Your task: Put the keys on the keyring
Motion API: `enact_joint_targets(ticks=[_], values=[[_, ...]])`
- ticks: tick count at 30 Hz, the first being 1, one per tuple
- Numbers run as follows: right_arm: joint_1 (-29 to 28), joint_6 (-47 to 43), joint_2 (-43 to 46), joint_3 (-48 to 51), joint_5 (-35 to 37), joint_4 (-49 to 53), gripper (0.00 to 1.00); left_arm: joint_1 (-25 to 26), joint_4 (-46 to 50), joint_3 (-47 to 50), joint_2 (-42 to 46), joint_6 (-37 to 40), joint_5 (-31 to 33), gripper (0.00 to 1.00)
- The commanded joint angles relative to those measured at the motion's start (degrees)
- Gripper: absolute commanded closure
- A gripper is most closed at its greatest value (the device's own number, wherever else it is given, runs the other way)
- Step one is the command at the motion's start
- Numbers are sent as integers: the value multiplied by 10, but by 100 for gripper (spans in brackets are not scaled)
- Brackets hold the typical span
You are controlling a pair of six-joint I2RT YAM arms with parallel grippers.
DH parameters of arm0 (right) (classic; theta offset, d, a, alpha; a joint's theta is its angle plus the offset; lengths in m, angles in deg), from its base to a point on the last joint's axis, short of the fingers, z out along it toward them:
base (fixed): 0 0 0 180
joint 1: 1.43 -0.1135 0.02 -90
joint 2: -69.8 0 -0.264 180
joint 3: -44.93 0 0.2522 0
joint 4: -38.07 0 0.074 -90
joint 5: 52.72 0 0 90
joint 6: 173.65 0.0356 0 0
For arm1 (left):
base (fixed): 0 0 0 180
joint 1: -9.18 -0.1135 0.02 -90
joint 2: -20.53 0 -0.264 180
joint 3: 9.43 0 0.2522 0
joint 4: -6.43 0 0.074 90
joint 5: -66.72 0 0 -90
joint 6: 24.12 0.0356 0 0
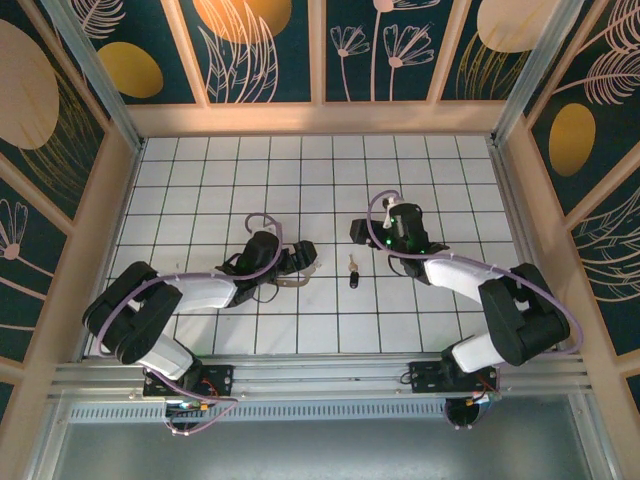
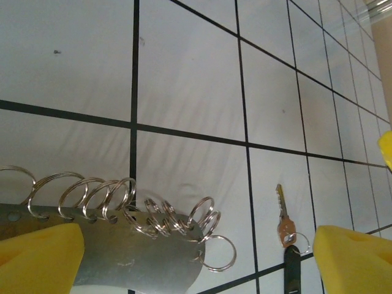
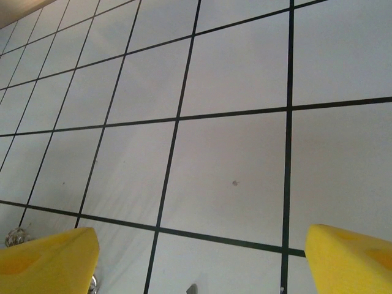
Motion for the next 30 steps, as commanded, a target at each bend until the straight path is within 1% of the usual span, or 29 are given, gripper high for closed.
enact_joint_targets(ticks=[1,6,9,17,30], values=[[-1,5,19,7,-12,-10,12,4,9,-9,2,10,12,4],[-1,6,14,9,-16,-13,12,4,29,-4,31,16,19,4],[-1,8,10,7,-19,-16,12,3,39,-3,38,18,12,4],[-2,10,0,-5,-29,-20,12,4,44,3,39,12,-2,4],[-8,16,-4,-8,-43,-23,13,4,41,12,20,7,-5,4]])
